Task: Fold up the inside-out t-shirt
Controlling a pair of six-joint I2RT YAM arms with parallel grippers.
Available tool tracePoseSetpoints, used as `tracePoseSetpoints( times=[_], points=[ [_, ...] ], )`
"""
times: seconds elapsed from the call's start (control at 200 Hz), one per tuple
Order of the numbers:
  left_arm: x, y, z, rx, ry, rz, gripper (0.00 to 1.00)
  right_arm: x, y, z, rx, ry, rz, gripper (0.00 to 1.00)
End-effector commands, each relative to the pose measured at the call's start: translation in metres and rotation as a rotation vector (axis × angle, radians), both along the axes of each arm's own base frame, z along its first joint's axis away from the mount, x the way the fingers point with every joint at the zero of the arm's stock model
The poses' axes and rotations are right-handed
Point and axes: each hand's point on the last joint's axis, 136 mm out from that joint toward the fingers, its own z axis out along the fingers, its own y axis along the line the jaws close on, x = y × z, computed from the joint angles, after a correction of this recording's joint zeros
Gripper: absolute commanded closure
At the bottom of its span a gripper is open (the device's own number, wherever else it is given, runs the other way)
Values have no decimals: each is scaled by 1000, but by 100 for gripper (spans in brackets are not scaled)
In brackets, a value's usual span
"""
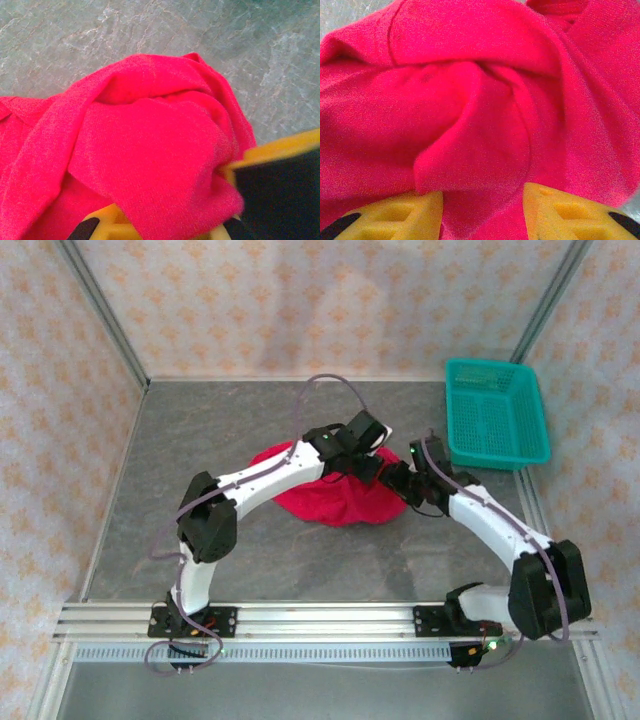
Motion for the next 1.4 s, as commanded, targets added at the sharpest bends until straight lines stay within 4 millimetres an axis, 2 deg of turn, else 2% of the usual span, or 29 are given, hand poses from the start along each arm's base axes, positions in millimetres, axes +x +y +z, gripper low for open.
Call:
tracePoseSetpoints(
  times=[0.0,0.05,0.065,0.1,0.245,0.305,0.375,0.485,0.6,0.63,0.661,0.721,0.766,0.791,0.816,0.931,1.031,1.206,1.251,1.396],
  points=[
    [-11,0,51,-137,27,-16,100,31,9,9,45,-61,-55,58],
    [-11,-3,57,-204,70,-23,100,37,6,-6,18,-36,-76,78],
    [-13,-2,73,-248,67,-29,100,37,5,-14,3,-19,-81,84],
    [-13,-1,87,-312,85,-32,100,36,0,-30,-28,20,-92,100],
    [-6,19,144,-543,126,-30,100,16,-18,-90,-95,135,-130,100],
    [-4,25,160,-622,142,-42,100,9,-23,-103,-113,158,-138,100],
    [-3,28,167,-698,180,-64,100,6,-25,-106,-120,165,-135,100],
    [-6,16,158,-808,274,-123,100,9,-22,-85,-118,132,-104,100],
    [-4,15,135,-827,308,-107,100,9,-21,-34,-119,36,-50,100],
    [-3,16,129,-813,308,-99,100,8,-20,-20,-116,2,-35,94],
    [-1,17,123,-800,308,-89,100,6,-20,-2,-108,-39,-21,84],
    [2,18,114,-783,312,-72,100,2,-21,19,-101,-87,-9,73],
    [5,18,109,-773,322,-58,100,0,-19,33,-80,-119,-2,70],
    [6,18,107,-771,324,-57,100,-1,-18,34,-69,-117,3,68],
    [7,17,106,-770,325,-55,100,-3,-15,46,-38,-149,3,68],
    [13,15,102,-769,329,-43,100,-4,1,58,107,-183,7,68],
    [15,15,98,-761,337,-34,100,4,15,65,217,-223,1,68],
    [17,15,89,-751,348,-18,100,16,31,77,283,-258,22,66],
    [17,15,87,-750,351,-14,100,21,35,70,291,-236,21,66],
    [20,14,78,-744,365,-2,100,27,47,75,319,-243,38,66]
  ],
)
